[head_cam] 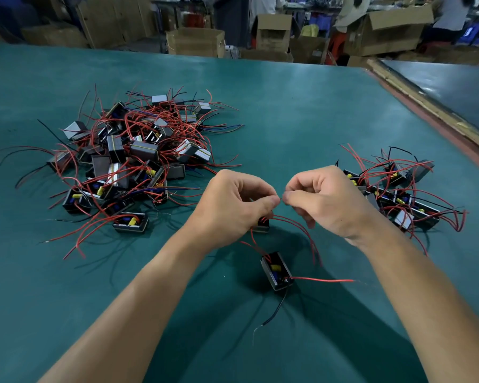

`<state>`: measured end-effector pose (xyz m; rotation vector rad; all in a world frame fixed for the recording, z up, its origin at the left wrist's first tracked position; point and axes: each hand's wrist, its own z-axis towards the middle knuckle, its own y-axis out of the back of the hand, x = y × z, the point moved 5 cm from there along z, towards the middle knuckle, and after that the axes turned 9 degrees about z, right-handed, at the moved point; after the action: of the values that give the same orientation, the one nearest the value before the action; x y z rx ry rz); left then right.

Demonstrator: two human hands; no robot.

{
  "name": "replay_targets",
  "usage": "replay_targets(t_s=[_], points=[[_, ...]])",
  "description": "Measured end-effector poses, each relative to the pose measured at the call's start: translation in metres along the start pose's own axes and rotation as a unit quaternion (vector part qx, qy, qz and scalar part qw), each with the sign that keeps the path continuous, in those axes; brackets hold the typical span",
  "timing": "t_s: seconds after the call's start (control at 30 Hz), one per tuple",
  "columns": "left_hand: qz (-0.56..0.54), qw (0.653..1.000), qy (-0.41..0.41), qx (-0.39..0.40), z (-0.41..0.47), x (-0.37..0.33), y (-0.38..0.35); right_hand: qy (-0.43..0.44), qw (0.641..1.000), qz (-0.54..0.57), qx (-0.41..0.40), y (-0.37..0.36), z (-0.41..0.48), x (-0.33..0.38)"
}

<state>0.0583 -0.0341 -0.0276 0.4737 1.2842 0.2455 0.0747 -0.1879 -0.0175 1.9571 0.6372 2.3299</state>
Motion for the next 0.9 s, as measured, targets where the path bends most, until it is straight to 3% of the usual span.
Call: replay_targets(t_s=[0.13,0.2,0.4,0.57,0.9], points=[[0.093,0.993,-0.061,-0.030,-0.003,-0.006,0.000,-0.129,0.986,0.104,-0.015,-0.002,0.001,-0.011],[0.102,0.991,-0.071,-0.047,-0.003,-0.008,0.002,-0.140,0.981,0.131,-0.014,-0.002,0.001,-0.012],[-0.006,0.999,0.011,-0.043,0.001,-0.001,0.004,0.015,0.999,0.043,-0.019,0.004,0.000,0.001],[-0.090,0.993,0.077,0.005,0.002,0.002,0.003,0.127,0.990,-0.043,-0.036,0.004,-0.002,0.009],[-0.134,0.979,0.147,0.050,0.000,0.005,0.002,0.123,0.988,-0.085,-0.027,0.007,-0.002,0.009]])
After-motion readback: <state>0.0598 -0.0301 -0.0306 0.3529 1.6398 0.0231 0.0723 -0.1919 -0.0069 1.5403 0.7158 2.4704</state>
